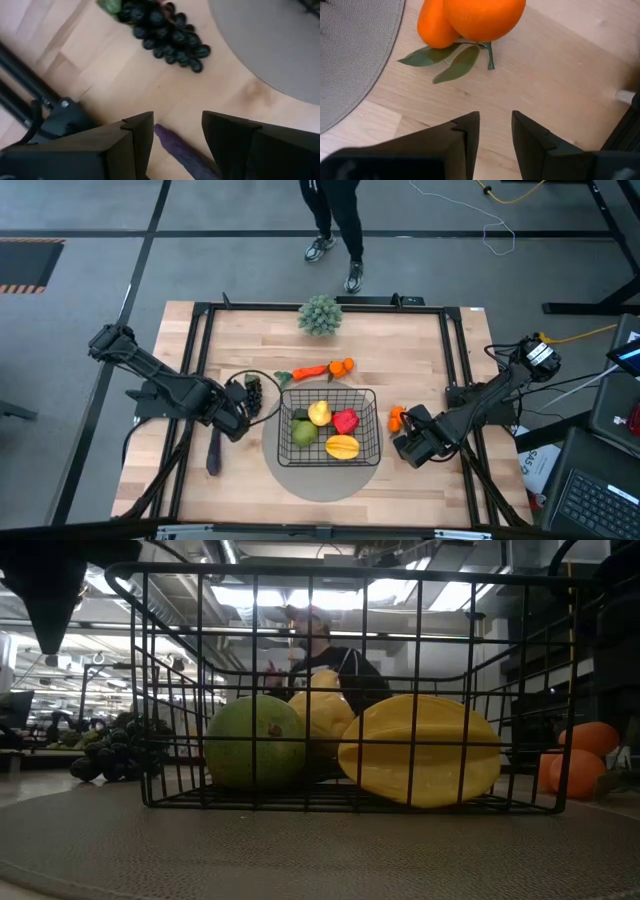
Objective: Build produce basket
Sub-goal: Put the grapes into the black wire basket
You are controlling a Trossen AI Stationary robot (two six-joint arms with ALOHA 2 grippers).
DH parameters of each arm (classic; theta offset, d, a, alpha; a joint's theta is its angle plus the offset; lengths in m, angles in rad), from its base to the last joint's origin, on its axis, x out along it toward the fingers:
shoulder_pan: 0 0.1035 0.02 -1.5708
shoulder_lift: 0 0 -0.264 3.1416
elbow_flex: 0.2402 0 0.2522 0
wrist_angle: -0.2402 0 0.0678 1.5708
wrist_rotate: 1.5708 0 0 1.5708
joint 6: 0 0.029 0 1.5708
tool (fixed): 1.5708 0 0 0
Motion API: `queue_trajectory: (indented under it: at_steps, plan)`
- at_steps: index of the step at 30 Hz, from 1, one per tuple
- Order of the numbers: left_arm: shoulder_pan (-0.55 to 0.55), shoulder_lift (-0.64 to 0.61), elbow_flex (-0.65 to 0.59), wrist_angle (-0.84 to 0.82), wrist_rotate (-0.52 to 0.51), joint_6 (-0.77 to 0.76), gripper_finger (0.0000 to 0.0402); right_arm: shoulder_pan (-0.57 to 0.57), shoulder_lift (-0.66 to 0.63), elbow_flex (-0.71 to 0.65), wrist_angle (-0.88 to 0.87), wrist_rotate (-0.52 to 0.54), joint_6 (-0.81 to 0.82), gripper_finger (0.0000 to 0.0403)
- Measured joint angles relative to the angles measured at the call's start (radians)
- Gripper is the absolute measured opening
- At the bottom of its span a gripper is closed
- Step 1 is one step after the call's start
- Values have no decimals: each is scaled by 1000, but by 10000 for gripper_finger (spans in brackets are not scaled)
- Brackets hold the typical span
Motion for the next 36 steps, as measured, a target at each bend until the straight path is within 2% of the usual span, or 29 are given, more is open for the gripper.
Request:
queue_trajectory:
  at_steps: [4, 14, 22, 25, 30, 36]
  plan:
    - [61, -1, 0, -17, 16, -16, 155, 0, 0, 0, 0, 0, 0, 103]
    - [337, -62, 0, -40, 56, 235, 156, 0, 0, 0, 1, -1, 0, 103]
    - [495, -91, 0, -37, 50, 280, 156, 0, 0, 0, 2, -2, 0, 103]
    - [527, -91, 0, -36, 87, 299, 157, 0, 0, 0, 2, -2, -2, 103]
    - [634, -91, 0, -17, 165, 421, 154, 0, 0, 0, 2, -20, -4, 103]
    - [752, -91, 0, 43, 191, 468, 154, 0, 0, 0, 2, -21, -8, 103]
